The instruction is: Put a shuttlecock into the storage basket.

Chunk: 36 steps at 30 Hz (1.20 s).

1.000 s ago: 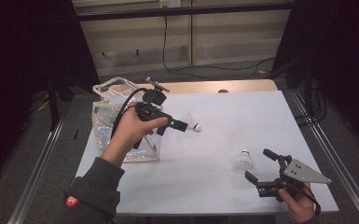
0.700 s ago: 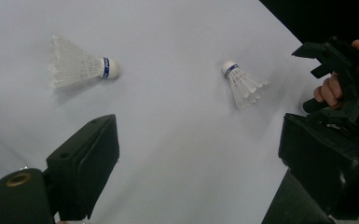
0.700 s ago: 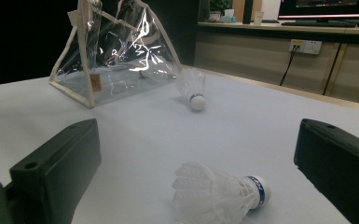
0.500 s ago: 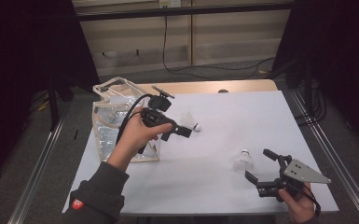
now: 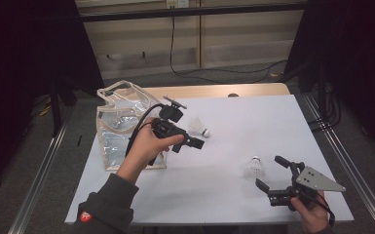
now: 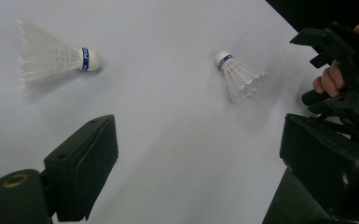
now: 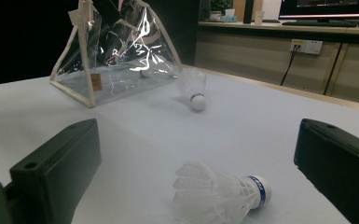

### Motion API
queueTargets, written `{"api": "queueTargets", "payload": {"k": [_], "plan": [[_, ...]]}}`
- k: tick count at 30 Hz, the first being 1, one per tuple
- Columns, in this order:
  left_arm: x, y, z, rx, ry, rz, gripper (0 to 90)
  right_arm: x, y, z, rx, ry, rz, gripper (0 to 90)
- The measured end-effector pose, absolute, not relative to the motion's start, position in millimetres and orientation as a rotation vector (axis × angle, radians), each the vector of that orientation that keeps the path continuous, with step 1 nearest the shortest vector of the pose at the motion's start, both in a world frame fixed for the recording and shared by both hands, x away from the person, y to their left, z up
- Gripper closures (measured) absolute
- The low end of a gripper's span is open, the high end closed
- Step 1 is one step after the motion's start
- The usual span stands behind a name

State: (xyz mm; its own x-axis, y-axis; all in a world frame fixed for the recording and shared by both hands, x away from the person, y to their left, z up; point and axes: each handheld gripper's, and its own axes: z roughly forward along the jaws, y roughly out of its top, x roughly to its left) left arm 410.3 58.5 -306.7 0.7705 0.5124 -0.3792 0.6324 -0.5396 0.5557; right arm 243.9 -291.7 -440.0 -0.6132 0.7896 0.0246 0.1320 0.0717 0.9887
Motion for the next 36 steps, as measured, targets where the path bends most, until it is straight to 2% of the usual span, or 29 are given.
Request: {"api": "queueTargets", "payload": {"k": [36], "plan": [[399,38,-338,2.253,0.788,-0.245,7.5,244,-292,-440,0.910,1.817,1.583,0.3]]}}
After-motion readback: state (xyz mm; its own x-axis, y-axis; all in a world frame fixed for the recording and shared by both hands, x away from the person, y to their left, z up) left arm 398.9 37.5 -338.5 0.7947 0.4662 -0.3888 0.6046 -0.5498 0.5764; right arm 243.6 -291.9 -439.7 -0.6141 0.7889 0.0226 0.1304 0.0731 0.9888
